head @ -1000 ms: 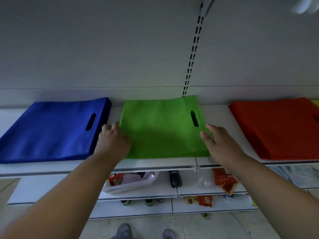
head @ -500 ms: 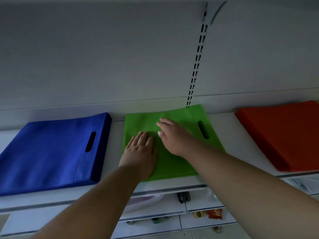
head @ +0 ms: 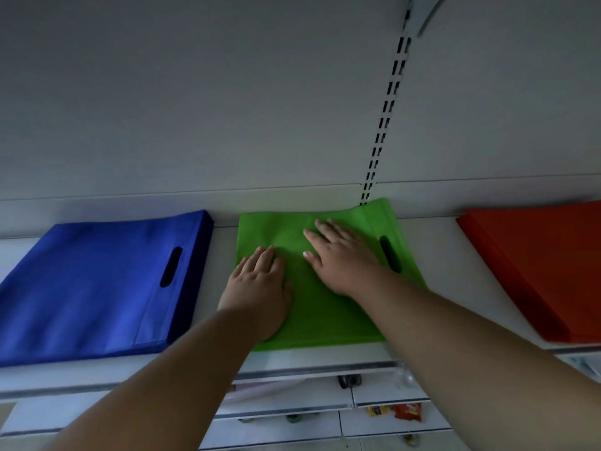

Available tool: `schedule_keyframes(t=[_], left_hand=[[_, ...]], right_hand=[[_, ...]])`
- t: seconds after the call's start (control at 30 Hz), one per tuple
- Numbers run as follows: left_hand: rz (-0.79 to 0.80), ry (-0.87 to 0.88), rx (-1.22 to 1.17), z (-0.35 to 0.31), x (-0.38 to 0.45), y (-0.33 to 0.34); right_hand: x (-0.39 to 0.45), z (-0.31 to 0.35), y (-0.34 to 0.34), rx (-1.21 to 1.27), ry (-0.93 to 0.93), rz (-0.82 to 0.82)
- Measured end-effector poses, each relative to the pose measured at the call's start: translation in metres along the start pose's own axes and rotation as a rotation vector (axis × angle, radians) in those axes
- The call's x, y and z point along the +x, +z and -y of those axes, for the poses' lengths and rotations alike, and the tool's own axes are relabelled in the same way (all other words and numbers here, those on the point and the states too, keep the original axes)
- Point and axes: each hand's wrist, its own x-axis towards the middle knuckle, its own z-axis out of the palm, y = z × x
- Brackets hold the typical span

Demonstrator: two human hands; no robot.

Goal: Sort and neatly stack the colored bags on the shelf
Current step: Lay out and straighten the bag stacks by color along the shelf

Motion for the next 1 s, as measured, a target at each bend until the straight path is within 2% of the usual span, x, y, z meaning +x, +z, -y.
schedule_keyframes(t=[0.13, 0.3, 0.4, 0.57, 0.73, 0.87, 1.0], left_hand=[[-0.071, -0.021, -0.017, 0.000, 0.023, -0.013], [-0.004, -0.032, -0.007, 0.003, 0.033, 0.003], [-0.006, -0.033, 0.005, 0.004, 0.035, 0.006], [0.000, -0.047, 0.013, 0.005, 0.036, 0.007], [0.010, -0.057, 0.023, 0.005, 0.037, 0.007], [0.017, -0.061, 0.029, 0.005, 0.037, 0.007], [0.018, -0.063, 0.043, 0.005, 0.037, 0.007]], right_hand=[[0.005, 0.000, -0.007, 0.003, -0.004, 0.017], [0.020, 0.000, -0.008, 0.012, -0.115, -0.109], [0.029, -0.005, 0.000, 0.049, -0.168, -0.037], [0.028, -0.009, 0.000, -0.055, -0.089, 0.030], [0.005, -0.038, -0.013, -0.247, 0.171, 0.058], [-0.002, -0.044, -0.012, -0.184, 0.282, 0.047], [-0.001, -0.046, -0.019, -0.122, 0.279, 0.068]])
